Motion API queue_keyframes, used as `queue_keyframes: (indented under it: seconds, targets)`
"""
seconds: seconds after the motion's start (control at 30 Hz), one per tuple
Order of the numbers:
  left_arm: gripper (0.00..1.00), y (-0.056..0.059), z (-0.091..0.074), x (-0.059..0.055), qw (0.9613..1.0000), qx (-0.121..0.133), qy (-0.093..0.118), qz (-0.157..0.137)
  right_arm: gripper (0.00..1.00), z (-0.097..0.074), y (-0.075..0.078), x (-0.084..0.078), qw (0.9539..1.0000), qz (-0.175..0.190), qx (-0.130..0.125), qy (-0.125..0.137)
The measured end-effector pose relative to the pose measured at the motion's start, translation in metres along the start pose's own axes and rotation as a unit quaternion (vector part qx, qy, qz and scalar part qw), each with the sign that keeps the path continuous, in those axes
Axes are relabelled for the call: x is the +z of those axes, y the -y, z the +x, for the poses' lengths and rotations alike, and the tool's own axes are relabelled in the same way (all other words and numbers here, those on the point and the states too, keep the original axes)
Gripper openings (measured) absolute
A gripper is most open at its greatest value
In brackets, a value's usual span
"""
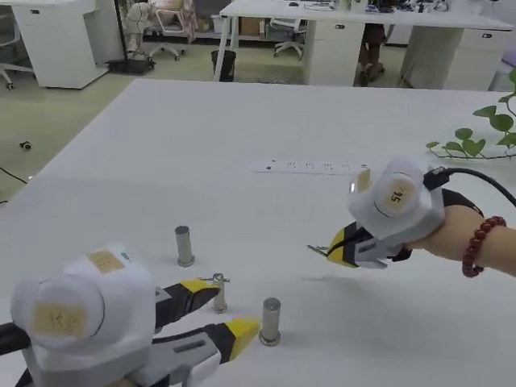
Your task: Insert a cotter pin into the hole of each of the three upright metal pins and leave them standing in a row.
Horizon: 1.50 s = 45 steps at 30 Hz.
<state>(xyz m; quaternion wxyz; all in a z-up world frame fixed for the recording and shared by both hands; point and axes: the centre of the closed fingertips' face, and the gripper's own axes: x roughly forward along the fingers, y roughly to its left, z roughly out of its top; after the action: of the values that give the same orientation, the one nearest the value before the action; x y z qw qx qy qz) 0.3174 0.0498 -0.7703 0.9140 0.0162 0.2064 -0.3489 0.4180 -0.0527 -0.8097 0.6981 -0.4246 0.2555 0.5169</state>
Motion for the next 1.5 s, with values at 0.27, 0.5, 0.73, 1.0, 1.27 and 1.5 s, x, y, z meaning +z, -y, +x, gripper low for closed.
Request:
queue_keyframes:
  seconds: [0.27, 0.5, 0.73, 1.0, 1.27, 1.5]
  targets:
    - [0.33, -0.001, 0.005, 0.009, 0.9997, -0.007, 0.01, -0.021, 0.02, -0.016, -0.014, 0.028, 0.9989, -0.036, -0.007, 0.028]
    - [0.31, 0.002, 0.012, 0.016, 0.998, -0.021, 0.018, -0.056, 0.02, -0.027, -0.027, 0.049, 0.9964, -0.064, -0.011, 0.054]
    - [0.27, 0.008, 0.017, 0.024, 0.9938, -0.041, 0.03, -0.099, 0.02, -0.033, -0.043, 0.065, 0.9928, -0.093, -0.007, 0.074]
    - [0.23, 0.016, 0.019, 0.026, 0.9891, -0.061, 0.03, -0.131, 0.02, -0.036, -0.058, 0.076, 0.9883, -0.13, -0.003, 0.081]
    - [0.15, 0.019, 0.02, 0.028, 0.9848, -0.066, 0.035, -0.157, 0.02, -0.038, -0.069, 0.087, 0.9849, -0.145, 0.004, 0.094]
    - [0.1, 0.021, 0.019, 0.03, 0.9826, -0.071, 0.04, -0.167, 0.02, -0.039, -0.073, 0.094, 0.9834, -0.149, 0.005, 0.103]
